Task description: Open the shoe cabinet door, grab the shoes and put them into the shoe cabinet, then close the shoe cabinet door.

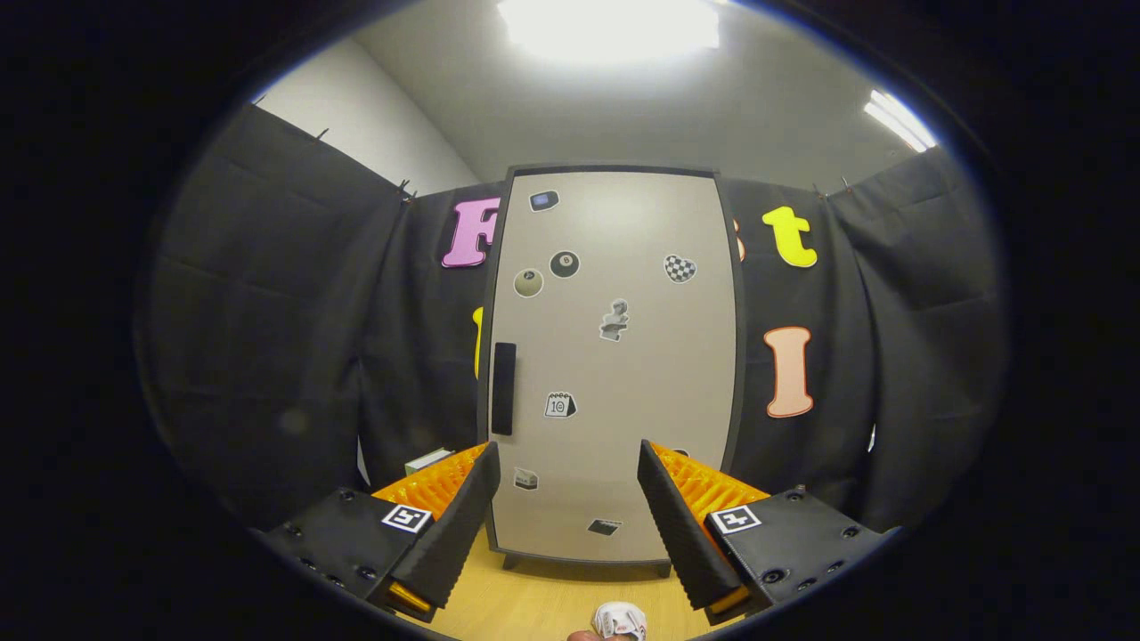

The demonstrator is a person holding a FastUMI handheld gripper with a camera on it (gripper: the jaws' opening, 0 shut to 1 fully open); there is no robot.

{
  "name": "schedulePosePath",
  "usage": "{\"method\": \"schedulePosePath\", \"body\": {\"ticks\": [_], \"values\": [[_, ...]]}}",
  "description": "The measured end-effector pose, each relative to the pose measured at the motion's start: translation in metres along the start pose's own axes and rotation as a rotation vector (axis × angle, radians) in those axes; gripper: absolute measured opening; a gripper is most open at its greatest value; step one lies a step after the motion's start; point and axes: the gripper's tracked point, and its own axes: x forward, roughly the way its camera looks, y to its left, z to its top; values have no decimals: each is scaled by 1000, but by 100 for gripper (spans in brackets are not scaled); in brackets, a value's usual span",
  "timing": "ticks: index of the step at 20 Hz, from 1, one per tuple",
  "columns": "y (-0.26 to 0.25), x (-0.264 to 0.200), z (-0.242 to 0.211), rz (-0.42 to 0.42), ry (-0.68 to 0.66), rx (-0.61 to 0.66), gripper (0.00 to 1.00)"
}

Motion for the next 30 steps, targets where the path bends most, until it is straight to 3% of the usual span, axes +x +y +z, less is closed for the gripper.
{"method": "schedulePosePath", "body": {"ticks": [10, 20, 30], "values": [[3, 28, 13, -3, 20, -14, 97], [5, 109, 22, -16, 76, 9, 98], [51, 184, 19, 64, 114, 19, 98]]}}
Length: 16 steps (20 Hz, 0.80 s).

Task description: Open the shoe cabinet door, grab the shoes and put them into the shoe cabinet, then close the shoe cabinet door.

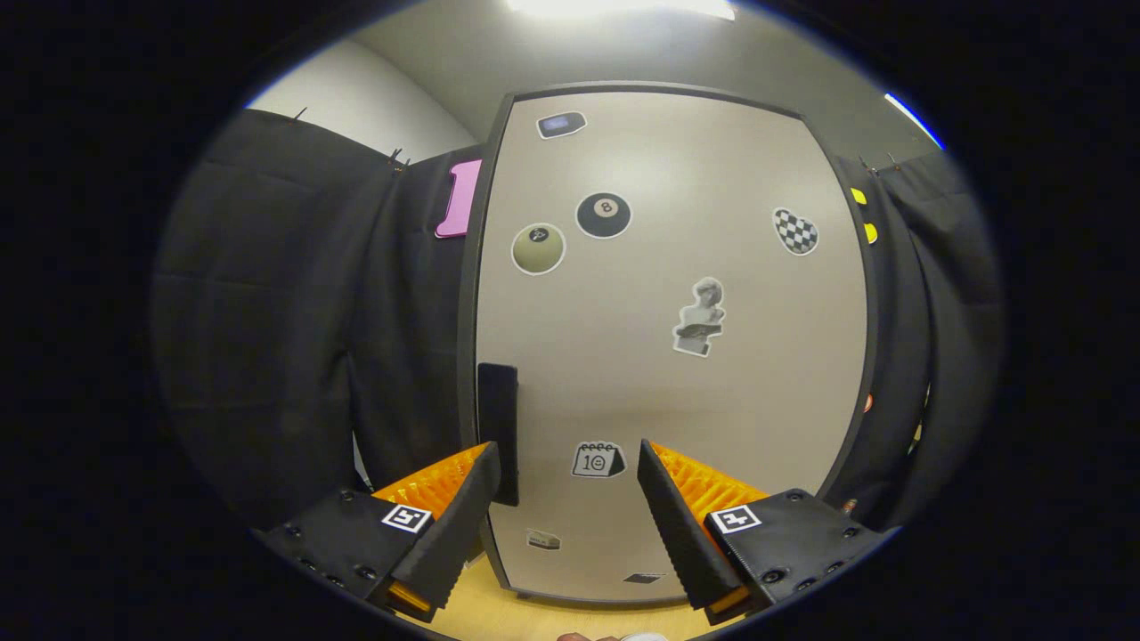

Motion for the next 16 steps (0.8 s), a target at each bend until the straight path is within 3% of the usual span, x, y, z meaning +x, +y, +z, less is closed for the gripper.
{"method": "schedulePosePath", "body": {"ticks": [10, 13, 16], "values": [[26, 63, -20, -39, 43, 25, 95], [34, 68, -24, -28, 76, 102, 76], [42, 70, -23, -33, 99, 84, 57]]}}
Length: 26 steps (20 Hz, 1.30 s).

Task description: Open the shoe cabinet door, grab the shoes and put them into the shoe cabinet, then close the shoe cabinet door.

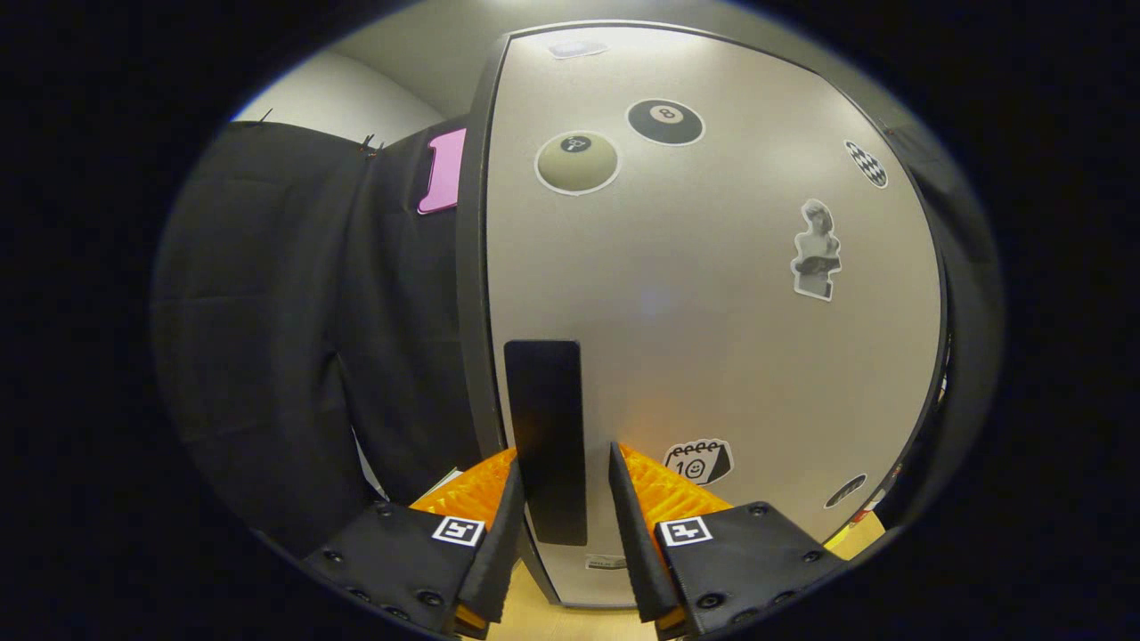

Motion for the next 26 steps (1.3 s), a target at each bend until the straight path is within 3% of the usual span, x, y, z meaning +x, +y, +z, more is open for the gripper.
{"method": "schedulePosePath", "body": {"ticks": [3, 6, 7, 10, 13, 16, 26], "values": [[1, 1, -1, -33, 10, -9, 36], [2, 1, -2, -29, 26, 4, 33], [2, 1, -2, -35, 31, 2, 27], [1, 1, -3, -59, 42, -20, 21], [3, -6, -6, -32, 57, -54, 13], [7, -27, -4, -4, 52, -63, 8], [-7, -78, -8, 29, -7, -97, 8]]}}
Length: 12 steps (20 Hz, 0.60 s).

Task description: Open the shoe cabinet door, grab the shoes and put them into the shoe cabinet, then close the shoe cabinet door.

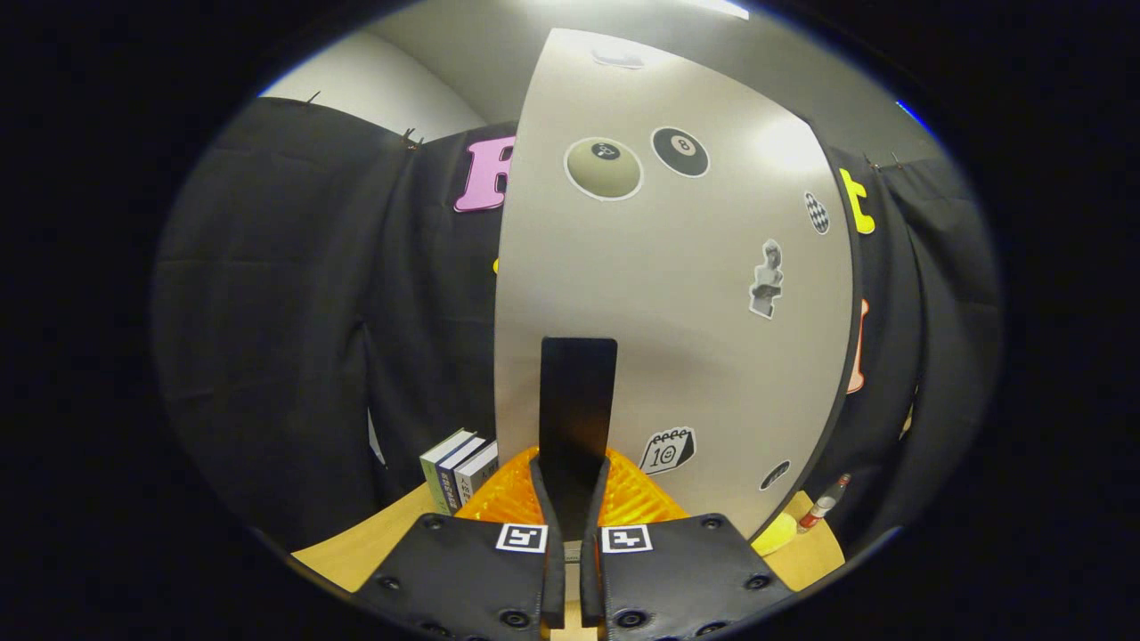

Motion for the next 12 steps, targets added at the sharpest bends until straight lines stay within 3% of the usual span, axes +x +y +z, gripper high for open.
{"method": "schedulePosePath", "body": {"ticks": [12], "values": [[-29, -55, -3, 7, -32, 2, 8]]}}
